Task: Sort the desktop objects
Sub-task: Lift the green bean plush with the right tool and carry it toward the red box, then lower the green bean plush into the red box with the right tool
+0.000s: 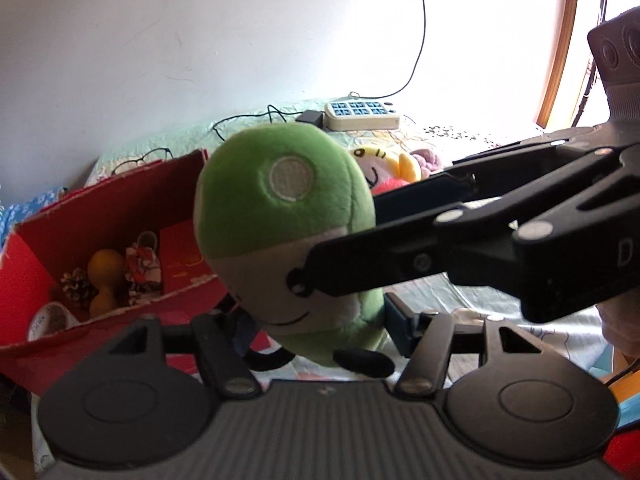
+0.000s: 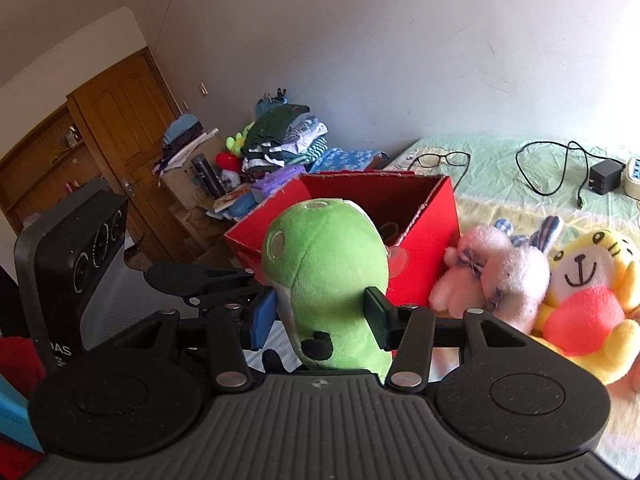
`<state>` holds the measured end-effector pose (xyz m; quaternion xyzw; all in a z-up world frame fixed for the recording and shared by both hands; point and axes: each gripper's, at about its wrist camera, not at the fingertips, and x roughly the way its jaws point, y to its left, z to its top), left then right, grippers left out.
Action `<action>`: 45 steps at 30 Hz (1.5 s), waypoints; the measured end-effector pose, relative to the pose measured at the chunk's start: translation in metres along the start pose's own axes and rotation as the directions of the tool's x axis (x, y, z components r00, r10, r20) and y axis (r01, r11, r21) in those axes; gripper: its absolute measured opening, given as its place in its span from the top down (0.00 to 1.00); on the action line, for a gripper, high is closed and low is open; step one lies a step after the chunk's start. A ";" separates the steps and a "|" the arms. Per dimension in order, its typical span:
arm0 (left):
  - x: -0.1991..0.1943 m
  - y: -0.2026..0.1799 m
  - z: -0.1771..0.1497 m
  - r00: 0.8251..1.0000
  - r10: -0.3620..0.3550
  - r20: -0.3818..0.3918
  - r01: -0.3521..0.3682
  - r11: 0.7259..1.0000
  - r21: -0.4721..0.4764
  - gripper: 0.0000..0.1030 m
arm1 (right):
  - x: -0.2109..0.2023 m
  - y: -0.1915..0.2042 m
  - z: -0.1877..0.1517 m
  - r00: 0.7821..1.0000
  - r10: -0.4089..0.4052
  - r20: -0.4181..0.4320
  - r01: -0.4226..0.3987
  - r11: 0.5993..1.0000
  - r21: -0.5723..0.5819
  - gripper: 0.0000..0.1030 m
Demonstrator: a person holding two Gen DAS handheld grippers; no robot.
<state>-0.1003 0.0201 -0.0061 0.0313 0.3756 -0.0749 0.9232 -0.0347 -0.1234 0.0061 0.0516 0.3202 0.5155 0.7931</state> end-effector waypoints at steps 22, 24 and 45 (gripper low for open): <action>-0.006 0.191 0.035 0.988 0.154 -0.029 -0.154 0.988 -0.024 0.39 | 0.172 0.014 0.068 0.990 0.096 0.104 -0.122 0.947 0.296 0.51; 0.002 0.204 0.029 0.986 0.159 -0.055 -0.160 0.987 -0.020 0.39 | 0.191 0.010 0.066 0.990 0.099 0.105 -0.130 0.926 0.353 0.51; 0.020 0.262 -0.018 0.962 0.164 -0.219 -0.180 0.982 -0.054 0.34 | 0.265 -0.005 0.034 0.997 0.072 -0.034 -0.035 0.782 0.622 0.54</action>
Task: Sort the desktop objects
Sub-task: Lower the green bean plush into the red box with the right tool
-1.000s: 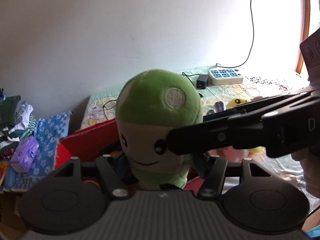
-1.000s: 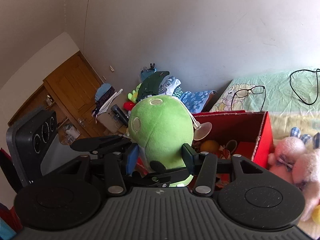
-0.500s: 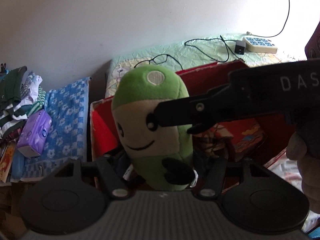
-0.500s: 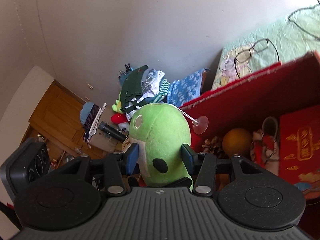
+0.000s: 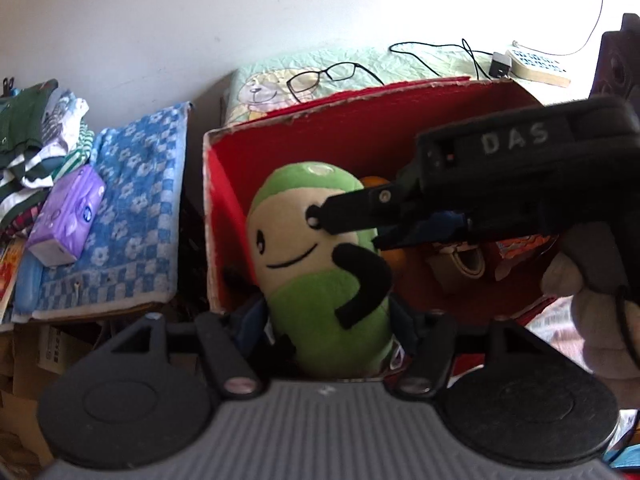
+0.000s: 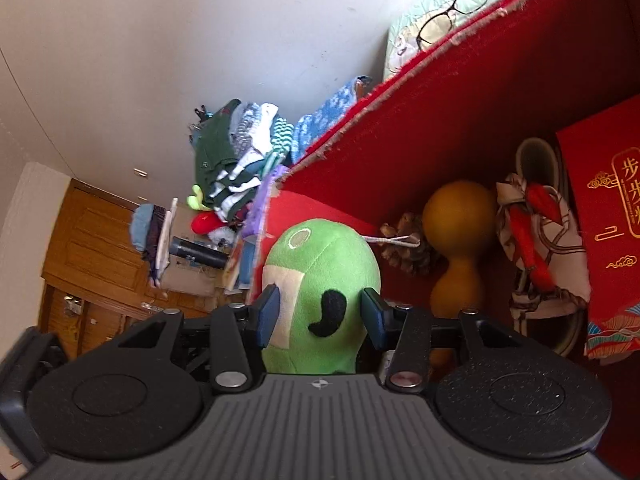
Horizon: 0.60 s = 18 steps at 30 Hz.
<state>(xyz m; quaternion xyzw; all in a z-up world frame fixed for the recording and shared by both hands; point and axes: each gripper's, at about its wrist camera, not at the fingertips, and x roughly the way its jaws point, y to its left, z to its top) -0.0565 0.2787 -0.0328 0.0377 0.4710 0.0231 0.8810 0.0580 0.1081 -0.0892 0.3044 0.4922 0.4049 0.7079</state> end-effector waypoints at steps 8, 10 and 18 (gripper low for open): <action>-0.019 -0.004 -0.005 0.997 0.037 0.066 -0.036 0.999 -0.008 0.27 | 0.004 0.009 0.002 1.000 -0.014 -0.001 0.014 0.997 -0.080 0.54; -0.024 -0.002 -0.006 0.997 0.022 0.080 -0.020 1.000 -0.024 0.31 | 0.006 0.010 0.001 1.000 -0.003 -0.023 0.001 0.996 -0.093 0.54; -0.011 -0.018 -0.004 0.997 0.043 0.068 -0.044 0.999 0.012 0.32 | 0.008 0.005 0.004 0.998 0.021 -0.053 -0.025 0.997 -0.078 0.51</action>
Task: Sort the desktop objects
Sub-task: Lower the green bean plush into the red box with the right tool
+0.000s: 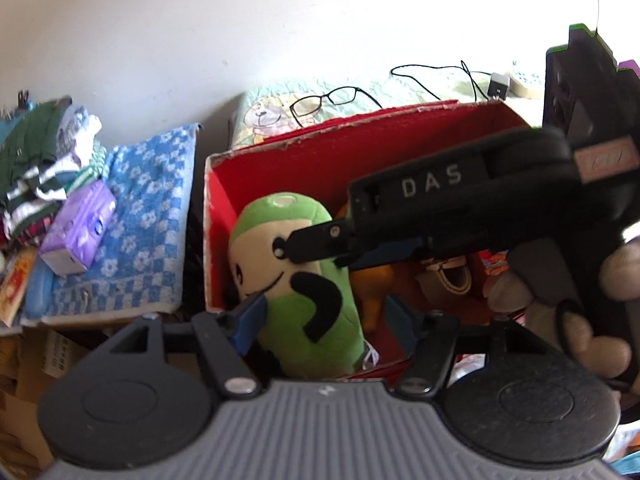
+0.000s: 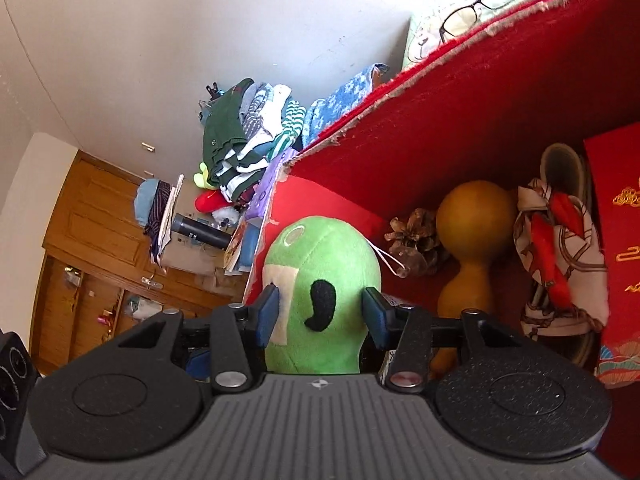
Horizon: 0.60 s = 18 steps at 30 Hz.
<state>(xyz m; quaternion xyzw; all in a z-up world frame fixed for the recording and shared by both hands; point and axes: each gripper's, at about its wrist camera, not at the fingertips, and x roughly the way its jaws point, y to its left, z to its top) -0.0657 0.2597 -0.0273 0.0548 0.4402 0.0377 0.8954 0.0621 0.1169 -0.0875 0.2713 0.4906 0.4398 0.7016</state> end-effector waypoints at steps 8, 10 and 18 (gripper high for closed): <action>-0.004 0.007 0.005 0.999 -0.033 0.007 0.033 0.999 -0.039 0.31 | -0.019 -0.001 0.000 0.999 0.001 0.040 -0.002 1.000 0.017 0.45; -0.002 0.005 0.005 1.000 -0.029 0.002 0.029 0.999 -0.032 0.31 | -0.022 -0.001 0.001 0.999 -0.002 0.048 0.001 1.000 0.021 0.46; -0.011 0.005 0.007 0.999 -0.044 0.028 0.045 0.998 -0.033 0.29 | -0.034 0.004 -0.002 0.996 -0.029 0.083 0.028 0.999 0.019 0.48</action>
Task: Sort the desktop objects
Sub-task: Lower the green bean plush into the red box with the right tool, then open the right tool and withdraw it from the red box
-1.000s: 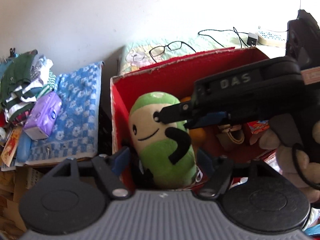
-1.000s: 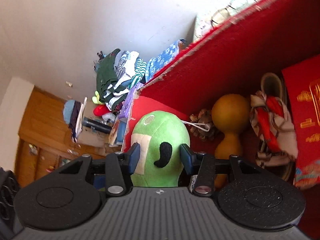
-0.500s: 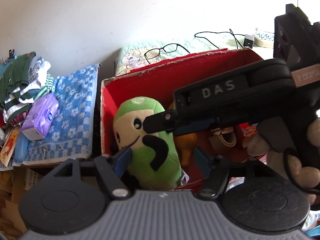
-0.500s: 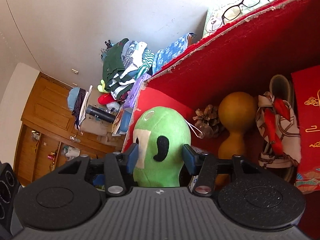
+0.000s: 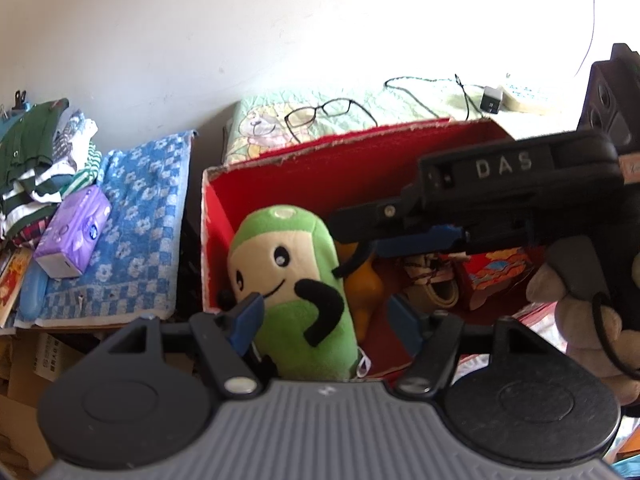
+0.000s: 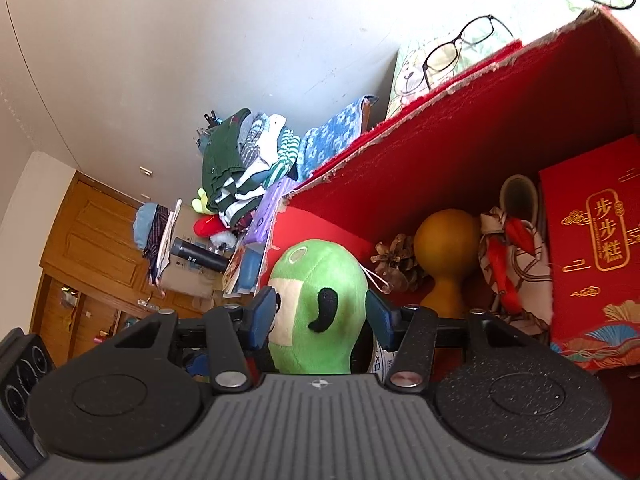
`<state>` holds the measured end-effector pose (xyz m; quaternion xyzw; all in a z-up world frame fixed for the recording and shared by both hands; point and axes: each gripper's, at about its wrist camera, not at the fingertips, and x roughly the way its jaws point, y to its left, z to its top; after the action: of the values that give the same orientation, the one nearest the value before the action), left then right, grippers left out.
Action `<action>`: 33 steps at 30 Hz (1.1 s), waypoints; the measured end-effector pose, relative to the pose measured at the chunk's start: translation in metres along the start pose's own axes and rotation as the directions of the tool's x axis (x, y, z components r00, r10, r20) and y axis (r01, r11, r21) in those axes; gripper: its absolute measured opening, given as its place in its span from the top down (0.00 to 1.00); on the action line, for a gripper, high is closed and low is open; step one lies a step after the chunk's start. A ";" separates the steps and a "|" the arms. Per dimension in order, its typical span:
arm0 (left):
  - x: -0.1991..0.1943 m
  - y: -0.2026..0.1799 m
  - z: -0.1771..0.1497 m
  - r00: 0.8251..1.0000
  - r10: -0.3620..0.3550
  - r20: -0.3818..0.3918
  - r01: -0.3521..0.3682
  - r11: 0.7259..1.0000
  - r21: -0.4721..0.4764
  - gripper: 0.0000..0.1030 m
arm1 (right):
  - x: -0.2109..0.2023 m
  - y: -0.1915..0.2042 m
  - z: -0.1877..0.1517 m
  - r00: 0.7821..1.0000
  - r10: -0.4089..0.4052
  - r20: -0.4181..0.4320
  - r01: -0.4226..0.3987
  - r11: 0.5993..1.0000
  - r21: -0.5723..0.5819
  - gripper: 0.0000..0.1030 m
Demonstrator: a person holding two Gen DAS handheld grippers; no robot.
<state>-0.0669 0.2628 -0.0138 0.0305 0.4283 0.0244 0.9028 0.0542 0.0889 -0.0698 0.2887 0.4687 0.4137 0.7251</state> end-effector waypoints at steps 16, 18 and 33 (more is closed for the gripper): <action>0.015 0.010 -0.007 0.997 0.058 -0.055 -0.058 0.998 -0.014 0.36 | -0.015 0.011 -0.011 0.988 -0.125 0.087 0.129 0.991 -0.047 0.55; 0.016 0.012 -0.008 0.996 0.055 -0.065 -0.057 0.998 -0.028 0.34 | -0.015 0.013 -0.013 0.984 -0.148 0.095 0.154 0.987 -0.056 0.56; 0.023 0.011 -0.005 0.995 0.055 -0.088 -0.058 0.998 -0.034 0.31 | -0.012 0.020 -0.019 0.945 -0.305 0.121 0.315 0.947 -0.070 0.56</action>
<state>-0.0566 0.2755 -0.0341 0.0251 0.4656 0.0588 0.8827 0.0279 0.0885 -0.0556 0.2011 0.4493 0.2984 0.8177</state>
